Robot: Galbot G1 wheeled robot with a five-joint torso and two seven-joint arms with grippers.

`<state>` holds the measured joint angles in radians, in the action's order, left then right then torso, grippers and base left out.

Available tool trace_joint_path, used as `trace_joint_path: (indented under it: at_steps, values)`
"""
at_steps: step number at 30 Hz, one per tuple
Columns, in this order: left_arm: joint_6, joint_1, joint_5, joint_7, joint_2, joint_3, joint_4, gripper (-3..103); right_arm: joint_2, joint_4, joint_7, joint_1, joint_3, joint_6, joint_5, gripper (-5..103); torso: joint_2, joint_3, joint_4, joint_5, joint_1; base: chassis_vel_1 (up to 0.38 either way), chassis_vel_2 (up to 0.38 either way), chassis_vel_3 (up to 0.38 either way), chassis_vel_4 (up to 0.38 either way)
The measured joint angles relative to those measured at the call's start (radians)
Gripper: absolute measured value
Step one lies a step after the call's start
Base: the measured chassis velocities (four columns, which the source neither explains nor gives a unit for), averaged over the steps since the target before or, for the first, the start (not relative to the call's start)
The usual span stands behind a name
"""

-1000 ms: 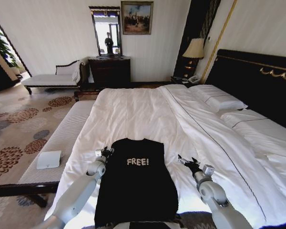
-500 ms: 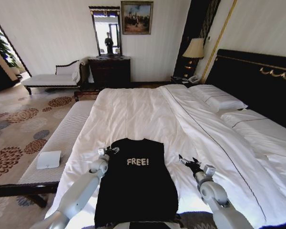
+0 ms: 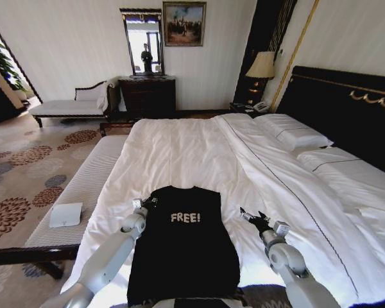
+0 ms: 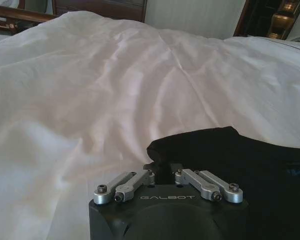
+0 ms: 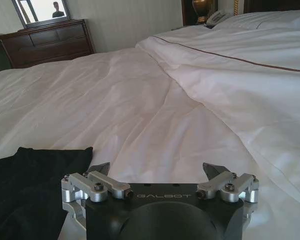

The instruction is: Fold the clothes on the bed.

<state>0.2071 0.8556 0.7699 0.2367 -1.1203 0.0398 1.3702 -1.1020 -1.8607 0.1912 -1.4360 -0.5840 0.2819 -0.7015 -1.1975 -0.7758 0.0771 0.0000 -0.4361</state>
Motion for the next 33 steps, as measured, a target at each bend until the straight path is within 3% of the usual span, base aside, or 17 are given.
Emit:
trace_joint_path:
  at_steps: [1,4,7,8,11,16,20,22,25,33]
  values:
    - [0.000,0.000,0.000,0.000,0.000,0.000,0.000,16,0.000,0.000,0.000,0.000,0.000,0.000,0.000,100,0.000,0.000,0.0000,0.0000,0.000,0.000,0.000,0.000,0.000]
    - [-0.001,-0.017,-0.003,-0.001,0.008,0.000,-0.003,3,0.035,0.007,0.001,0.030,0.016,0.012,-0.062,100,0.000,0.000,0.0001,-0.0001,0.000,0.000,0.000,0.000,0.000]
    - [-0.001,-0.030,-0.003,-0.001,0.015,-0.004,-0.003,3,0.059,0.021,0.002,0.071,0.041,0.027,-0.134,100,0.000,0.000,0.0002,0.0001,0.000,0.000,0.000,0.000,0.000]
    - [-0.002,-0.035,-0.003,-0.001,0.018,-0.007,-0.003,3,0.068,0.027,0.002,0.095,0.053,0.039,-0.177,100,0.000,0.000,0.0002,0.0001,0.000,0.000,0.000,0.000,0.000]
    - [-0.004,-0.048,-0.004,-0.001,0.023,-0.019,-0.003,3,0.087,0.082,0.012,0.236,0.105,0.117,-0.424,100,0.000,0.000,0.0000,-0.0001,0.000,0.000,0.000,0.000,0.000]
    - [-0.007,-0.050,-0.006,-0.002,0.021,-0.018,-0.010,3,0.104,0.251,-0.038,0.418,0.213,0.131,-0.522,100,0.000,0.000,-0.0004,0.0000,0.000,0.000,0.000,0.000,0.000]
    - [-0.012,-0.085,-0.004,-0.015,0.011,-0.044,-0.058,3,0.101,0.377,-0.090,0.485,0.272,0.135,-0.511,100,0.000,0.000,-0.0004,0.0001,0.000,0.000,0.000,0.000,0.000]
    - [-0.012,-0.100,0.000,-0.019,0.006,-0.056,-0.068,3,0.078,0.453,-0.113,0.522,0.300,0.131,-0.485,100,0.000,0.000,0.0008,-0.0004,0.000,0.000,0.000,0.000,0.000]
    - [-0.012,-0.103,0.003,-0.019,0.007,-0.062,-0.068,3,0.047,0.509,-0.127,0.553,0.316,0.130,-0.482,100,0.000,0.000,0.0004,0.0004,0.000,0.000,0.000,0.000,0.000]
    - [-0.012,-0.105,0.010,-0.014,0.016,-0.071,-0.063,3,-0.031,0.577,-0.115,0.608,0.320,0.177,-0.561,100,0.000,0.000,-0.0001,-0.0001,0.000,0.000,0.000,0.000,0.000]
